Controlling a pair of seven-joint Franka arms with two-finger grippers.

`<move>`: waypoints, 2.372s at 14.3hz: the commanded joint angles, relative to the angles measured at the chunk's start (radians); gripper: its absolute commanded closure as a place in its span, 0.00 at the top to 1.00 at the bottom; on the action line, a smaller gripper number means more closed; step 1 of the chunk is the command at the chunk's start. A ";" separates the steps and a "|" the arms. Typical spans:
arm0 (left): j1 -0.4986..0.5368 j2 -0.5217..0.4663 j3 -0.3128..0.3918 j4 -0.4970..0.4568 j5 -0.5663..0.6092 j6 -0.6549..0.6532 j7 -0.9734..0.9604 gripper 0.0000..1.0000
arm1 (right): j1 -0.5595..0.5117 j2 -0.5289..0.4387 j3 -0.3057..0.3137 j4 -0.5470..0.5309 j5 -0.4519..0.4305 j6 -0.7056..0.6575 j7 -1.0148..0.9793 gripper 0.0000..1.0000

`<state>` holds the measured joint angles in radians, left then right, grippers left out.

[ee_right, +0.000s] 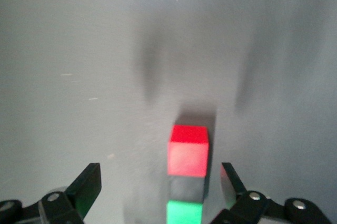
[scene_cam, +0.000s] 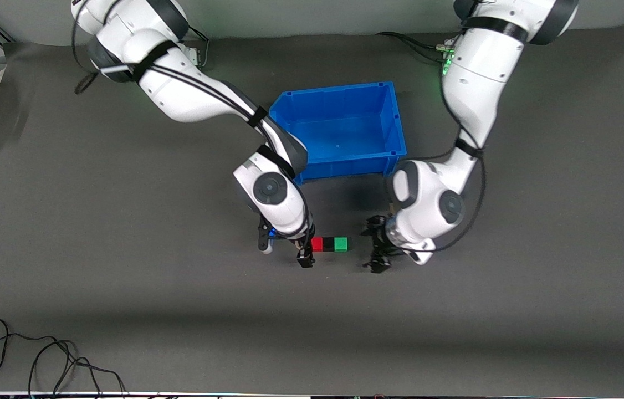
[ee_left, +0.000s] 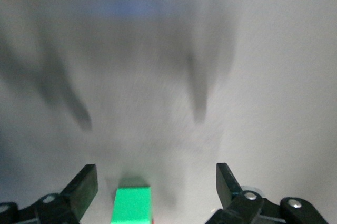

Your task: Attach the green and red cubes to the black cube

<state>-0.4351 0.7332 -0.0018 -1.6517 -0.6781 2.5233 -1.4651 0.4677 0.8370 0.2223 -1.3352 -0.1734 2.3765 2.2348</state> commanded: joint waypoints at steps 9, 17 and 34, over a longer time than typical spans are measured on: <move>0.450 -0.336 0.006 -0.007 0.402 -0.697 0.710 1.00 | -0.274 -0.766 -0.011 -0.651 0.006 -0.169 -0.964 1.00; 0.497 -0.532 0.000 0.055 0.518 -0.928 1.098 1.00 | -0.325 -0.862 -0.260 -0.474 0.204 -0.554 -1.729 1.00; 0.411 -0.701 -0.029 0.041 0.695 -0.870 1.513 1.00 | -0.399 -0.815 -0.245 -0.289 0.175 -0.780 -2.232 1.00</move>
<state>-0.0192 0.0601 -0.0330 -1.5875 -0.0011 1.6413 0.0295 0.0671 0.0114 -0.0226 -1.6602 0.0091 1.6249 0.0247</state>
